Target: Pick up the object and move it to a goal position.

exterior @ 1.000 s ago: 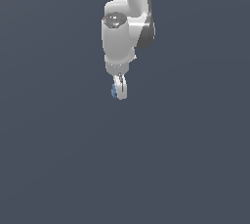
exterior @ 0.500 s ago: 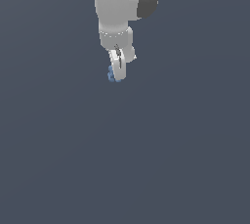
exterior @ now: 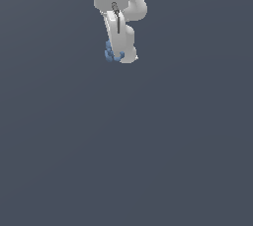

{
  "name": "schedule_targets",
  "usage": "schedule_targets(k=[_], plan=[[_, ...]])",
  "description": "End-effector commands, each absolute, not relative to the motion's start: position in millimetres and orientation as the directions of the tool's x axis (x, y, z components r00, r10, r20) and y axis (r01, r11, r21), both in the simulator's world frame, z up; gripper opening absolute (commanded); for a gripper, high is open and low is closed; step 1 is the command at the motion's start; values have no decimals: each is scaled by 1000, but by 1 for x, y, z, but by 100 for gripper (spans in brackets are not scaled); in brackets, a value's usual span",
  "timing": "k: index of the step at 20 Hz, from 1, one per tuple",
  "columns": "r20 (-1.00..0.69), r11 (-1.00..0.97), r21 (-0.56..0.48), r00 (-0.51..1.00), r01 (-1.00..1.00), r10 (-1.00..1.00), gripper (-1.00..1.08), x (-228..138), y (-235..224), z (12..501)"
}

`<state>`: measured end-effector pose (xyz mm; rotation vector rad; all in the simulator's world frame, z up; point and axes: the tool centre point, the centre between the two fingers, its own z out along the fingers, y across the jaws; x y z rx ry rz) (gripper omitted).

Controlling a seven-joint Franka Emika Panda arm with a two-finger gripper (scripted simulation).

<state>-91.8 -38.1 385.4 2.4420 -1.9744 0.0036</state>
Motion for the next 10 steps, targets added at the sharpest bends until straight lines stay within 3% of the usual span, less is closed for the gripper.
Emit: schedule_targets(k=[1,10], plan=[[2,-210,0,210,-978,-978,-100,-91,-39,411],[1,-212,0,212,-977,-977,-100,-87,-41,478]])
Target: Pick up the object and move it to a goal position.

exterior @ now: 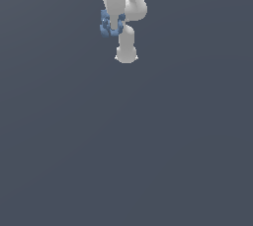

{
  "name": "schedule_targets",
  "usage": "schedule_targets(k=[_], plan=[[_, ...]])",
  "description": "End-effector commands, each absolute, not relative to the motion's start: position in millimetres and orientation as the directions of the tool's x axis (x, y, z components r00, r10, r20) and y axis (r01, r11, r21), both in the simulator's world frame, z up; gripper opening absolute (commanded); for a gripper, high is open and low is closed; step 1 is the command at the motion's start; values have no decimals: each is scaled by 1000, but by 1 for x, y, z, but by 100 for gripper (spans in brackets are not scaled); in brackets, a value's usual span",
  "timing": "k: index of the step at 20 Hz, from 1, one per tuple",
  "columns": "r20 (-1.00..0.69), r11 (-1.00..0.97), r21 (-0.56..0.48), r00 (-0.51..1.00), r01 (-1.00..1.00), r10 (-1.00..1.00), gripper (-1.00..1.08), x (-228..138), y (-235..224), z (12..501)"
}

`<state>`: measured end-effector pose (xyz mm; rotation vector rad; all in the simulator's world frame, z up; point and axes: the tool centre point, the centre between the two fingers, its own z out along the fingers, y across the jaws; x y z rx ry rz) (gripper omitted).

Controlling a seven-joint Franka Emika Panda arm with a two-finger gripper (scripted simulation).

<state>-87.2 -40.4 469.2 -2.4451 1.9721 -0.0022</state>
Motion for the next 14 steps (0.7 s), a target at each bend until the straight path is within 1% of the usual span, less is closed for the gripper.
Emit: schedule_targets(k=[1,7,14], plan=[[0,-212,0,212,-977,-977,-100,-86,-41,483],[0,-213,0,213,-977,-977,-100,-84,-41,504],[0,-213,0,213,-977,-977,-100,-82,-42,510]])
